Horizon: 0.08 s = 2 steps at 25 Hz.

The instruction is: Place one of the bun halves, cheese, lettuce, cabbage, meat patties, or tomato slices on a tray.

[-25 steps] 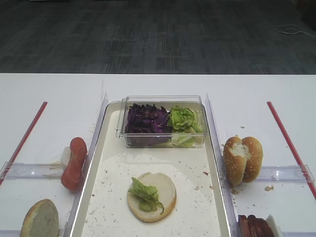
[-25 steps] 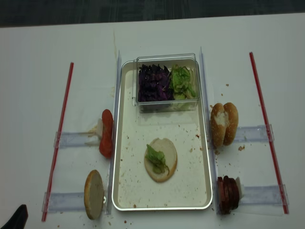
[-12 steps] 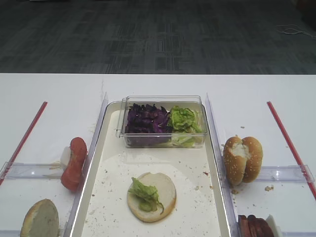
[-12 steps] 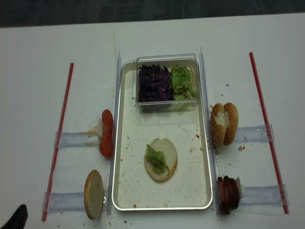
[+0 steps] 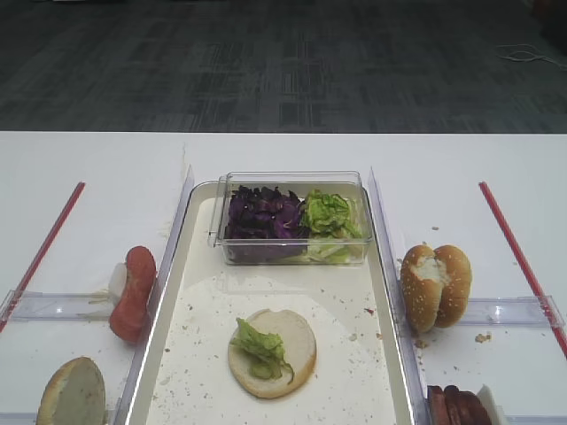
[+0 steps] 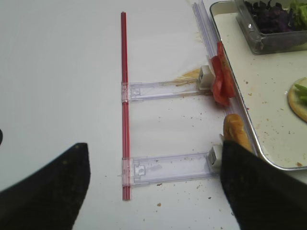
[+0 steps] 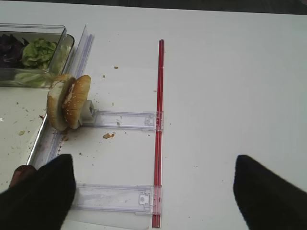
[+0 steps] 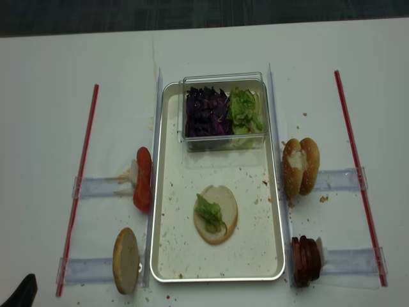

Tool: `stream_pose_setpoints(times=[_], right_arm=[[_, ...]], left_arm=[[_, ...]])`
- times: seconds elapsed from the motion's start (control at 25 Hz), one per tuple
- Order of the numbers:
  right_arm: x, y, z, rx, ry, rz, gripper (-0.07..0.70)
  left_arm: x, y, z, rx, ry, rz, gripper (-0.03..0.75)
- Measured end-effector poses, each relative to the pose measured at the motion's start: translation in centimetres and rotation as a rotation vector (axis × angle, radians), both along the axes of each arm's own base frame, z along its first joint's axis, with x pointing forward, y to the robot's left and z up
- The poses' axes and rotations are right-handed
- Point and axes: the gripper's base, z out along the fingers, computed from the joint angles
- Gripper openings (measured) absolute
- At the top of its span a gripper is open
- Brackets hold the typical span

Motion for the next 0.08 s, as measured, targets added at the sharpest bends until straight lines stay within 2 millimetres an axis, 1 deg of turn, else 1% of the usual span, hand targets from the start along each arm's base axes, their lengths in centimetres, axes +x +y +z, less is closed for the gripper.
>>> stream_pose_setpoints(times=[0.08], right_arm=[[0.0, 0.0, 0.0, 0.0, 0.0, 0.0, 0.689]], left_arm=[[0.0, 0.0, 0.0, 0.0, 0.0, 0.0, 0.55]])
